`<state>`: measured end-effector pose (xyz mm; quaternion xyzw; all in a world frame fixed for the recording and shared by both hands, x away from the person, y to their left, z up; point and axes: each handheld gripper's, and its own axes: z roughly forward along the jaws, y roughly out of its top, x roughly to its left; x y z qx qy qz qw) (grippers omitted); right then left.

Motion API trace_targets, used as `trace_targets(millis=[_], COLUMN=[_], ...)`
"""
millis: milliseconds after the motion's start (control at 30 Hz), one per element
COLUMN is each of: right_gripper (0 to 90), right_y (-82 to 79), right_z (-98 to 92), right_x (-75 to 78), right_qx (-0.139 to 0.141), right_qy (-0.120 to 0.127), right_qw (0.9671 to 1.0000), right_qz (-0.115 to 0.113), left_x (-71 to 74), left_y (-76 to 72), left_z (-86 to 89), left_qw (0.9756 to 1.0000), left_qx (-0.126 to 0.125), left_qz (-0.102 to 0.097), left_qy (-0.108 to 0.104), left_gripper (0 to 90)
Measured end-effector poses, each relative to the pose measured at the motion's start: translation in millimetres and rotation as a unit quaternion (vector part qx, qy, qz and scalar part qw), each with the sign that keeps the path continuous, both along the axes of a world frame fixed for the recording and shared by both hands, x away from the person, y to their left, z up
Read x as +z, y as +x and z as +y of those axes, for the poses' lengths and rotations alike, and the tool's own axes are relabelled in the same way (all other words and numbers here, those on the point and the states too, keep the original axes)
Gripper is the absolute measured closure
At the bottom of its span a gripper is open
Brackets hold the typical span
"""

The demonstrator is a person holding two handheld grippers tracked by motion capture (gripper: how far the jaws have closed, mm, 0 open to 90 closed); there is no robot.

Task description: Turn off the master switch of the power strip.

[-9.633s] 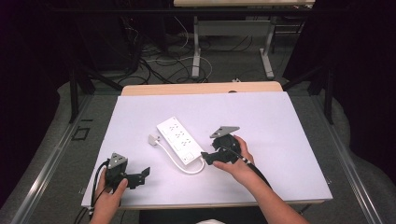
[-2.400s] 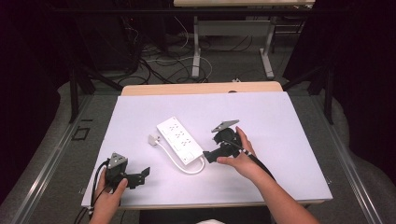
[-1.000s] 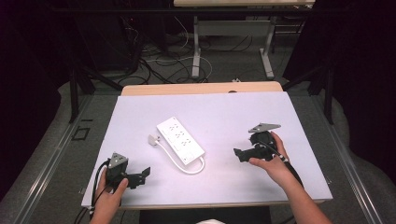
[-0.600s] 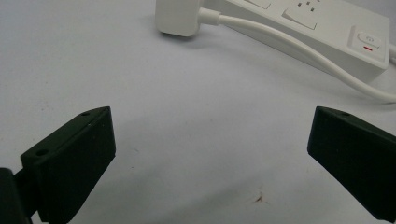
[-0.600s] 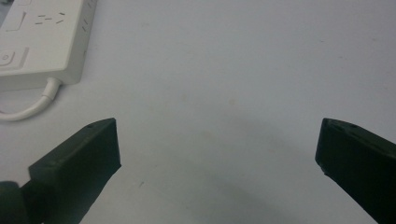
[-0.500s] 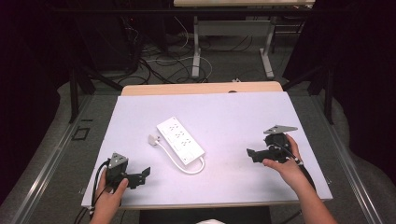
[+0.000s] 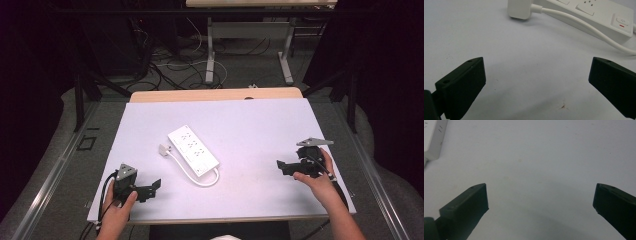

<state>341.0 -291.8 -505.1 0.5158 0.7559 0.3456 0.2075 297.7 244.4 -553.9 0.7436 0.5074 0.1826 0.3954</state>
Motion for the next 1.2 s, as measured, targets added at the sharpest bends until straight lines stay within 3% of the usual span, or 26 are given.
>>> trace_targets(millis=[133,400,1200], right_gripper=[0.0,0.0,0.1], right_y=[-1.6,-3.6,-13.2], right_z=[-5.9,-20.7,-42.7], right_x=[-3.2,-12.3,-34.2], right_qx=[-0.014,-0.039,-0.067], right_qy=[-0.003,0.001,0.012], right_qw=[0.9999,0.9992,0.9976], right_qz=[-0.003,-0.003,-0.012], left_x=[1.1,0.9,0.8], left_y=[-0.4,-0.3,0.0], left_z=[0.8,1.1,0.9], left_qw=[1.0,1.0,1.0], left_qx=[-0.005,-0.003,-0.003], left_qz=[0.008,0.003,0.003], left_qy=[0.002,0.0,0.001], left_gripper=[1.1,1.1,1.1])
